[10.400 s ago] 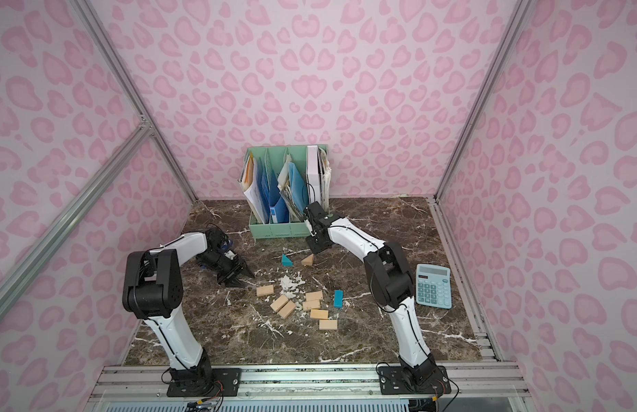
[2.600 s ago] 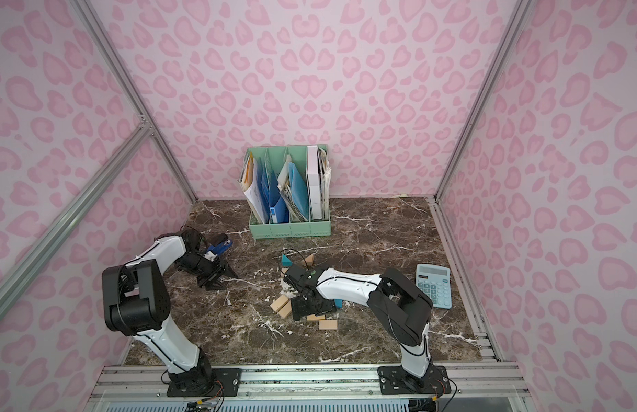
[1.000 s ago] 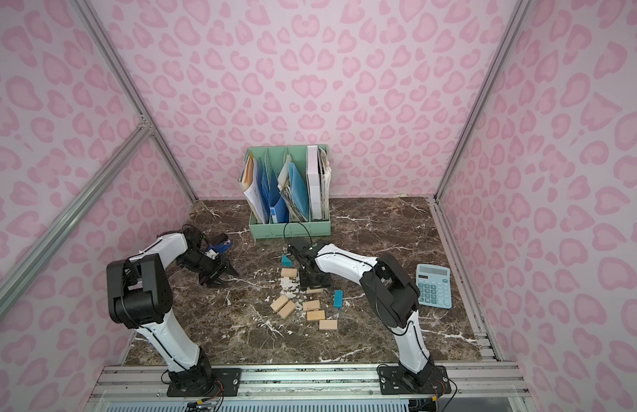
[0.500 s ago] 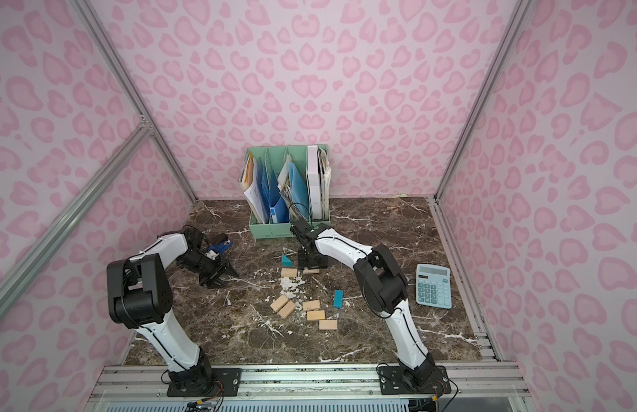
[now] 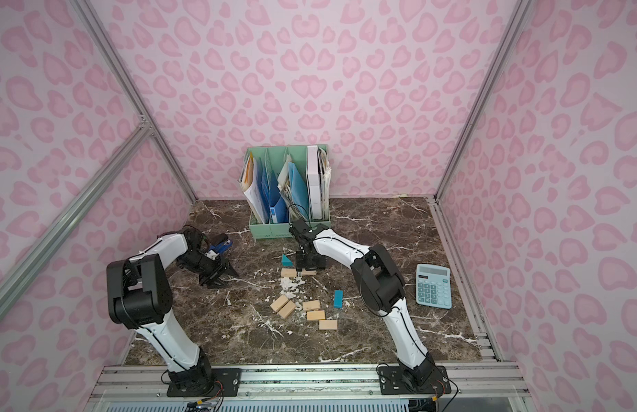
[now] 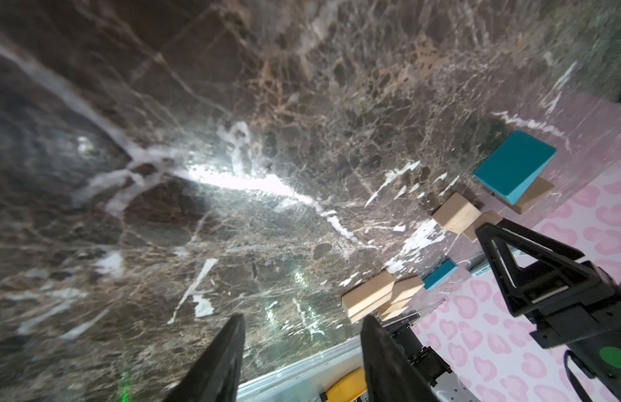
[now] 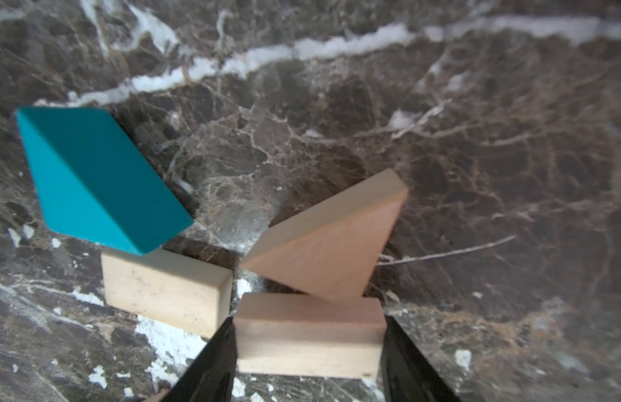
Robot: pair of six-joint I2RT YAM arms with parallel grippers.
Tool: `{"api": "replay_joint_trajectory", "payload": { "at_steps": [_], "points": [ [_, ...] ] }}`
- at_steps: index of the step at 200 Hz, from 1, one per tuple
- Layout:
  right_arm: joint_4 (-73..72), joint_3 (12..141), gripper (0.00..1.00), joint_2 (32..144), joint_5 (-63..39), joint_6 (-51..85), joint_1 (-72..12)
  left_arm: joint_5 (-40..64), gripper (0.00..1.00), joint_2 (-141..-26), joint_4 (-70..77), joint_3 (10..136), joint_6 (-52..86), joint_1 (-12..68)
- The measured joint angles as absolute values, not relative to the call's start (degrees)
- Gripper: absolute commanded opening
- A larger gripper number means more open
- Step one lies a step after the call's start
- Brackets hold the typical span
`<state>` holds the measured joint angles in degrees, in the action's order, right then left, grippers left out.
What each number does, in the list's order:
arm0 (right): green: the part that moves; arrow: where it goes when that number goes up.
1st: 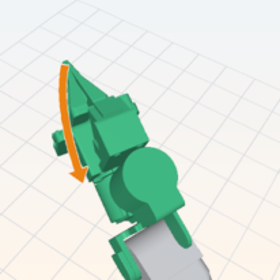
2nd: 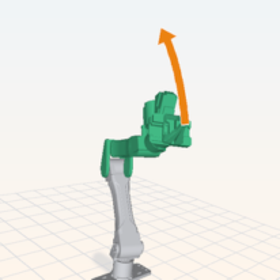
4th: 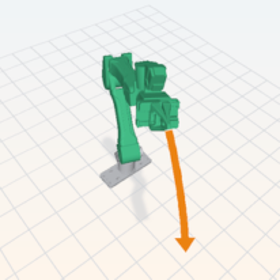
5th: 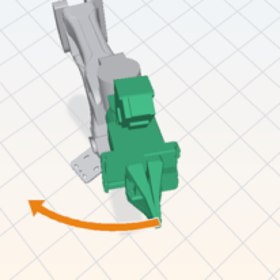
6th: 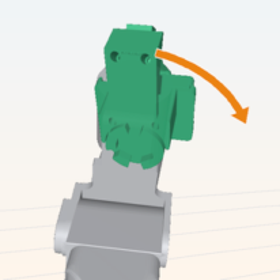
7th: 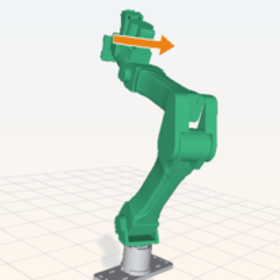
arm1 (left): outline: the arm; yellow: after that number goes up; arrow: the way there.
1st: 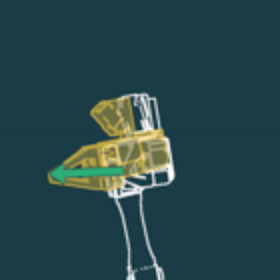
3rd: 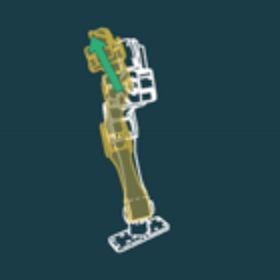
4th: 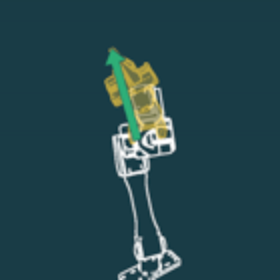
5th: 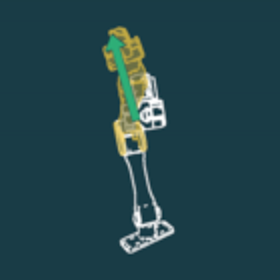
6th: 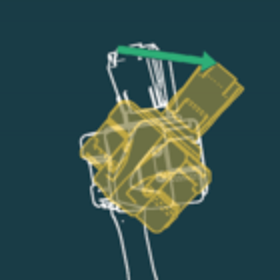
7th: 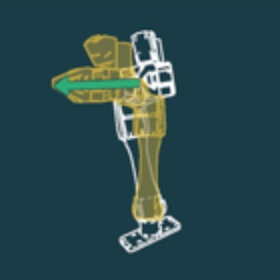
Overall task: Assemble a carrot with building blocks
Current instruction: Assemble the building block at the center of the board.
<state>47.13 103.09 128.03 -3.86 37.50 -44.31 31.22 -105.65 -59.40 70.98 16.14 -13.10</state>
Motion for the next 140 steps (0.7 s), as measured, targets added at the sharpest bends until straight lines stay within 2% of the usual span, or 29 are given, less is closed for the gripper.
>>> {"api": "replay_joint_trajectory", "payload": {
  "at_steps": [25, 96, 123, 140],
  "points": [
    [47.0, 103.1, 0.58, 128.2, -4.7, 37.6, -44.8, 31.2, 0.56, -105.6, -59.4, 71.0, 16.1, -13.1],
    [46.3, 103.1, 0.6, 128.2, -5.3, 37.8, -44.8, 31.4, 0.55, -105.7, -59.4, 70.9, 16.1, -13.1],
    [46.2, 103.1, 0.72, 128.2, -5.3, 38.0, -44.6, 31.4, 0.55, -105.7, -59.4, 70.9, 16.1, -13.1],
    [46.0, 103.1, 0.73, 128.2, -5.3, 38.0, -44.7, 31.4, 0.55, -105.7, -59.4, 70.9, 16.1, -13.1]
  ]
}}
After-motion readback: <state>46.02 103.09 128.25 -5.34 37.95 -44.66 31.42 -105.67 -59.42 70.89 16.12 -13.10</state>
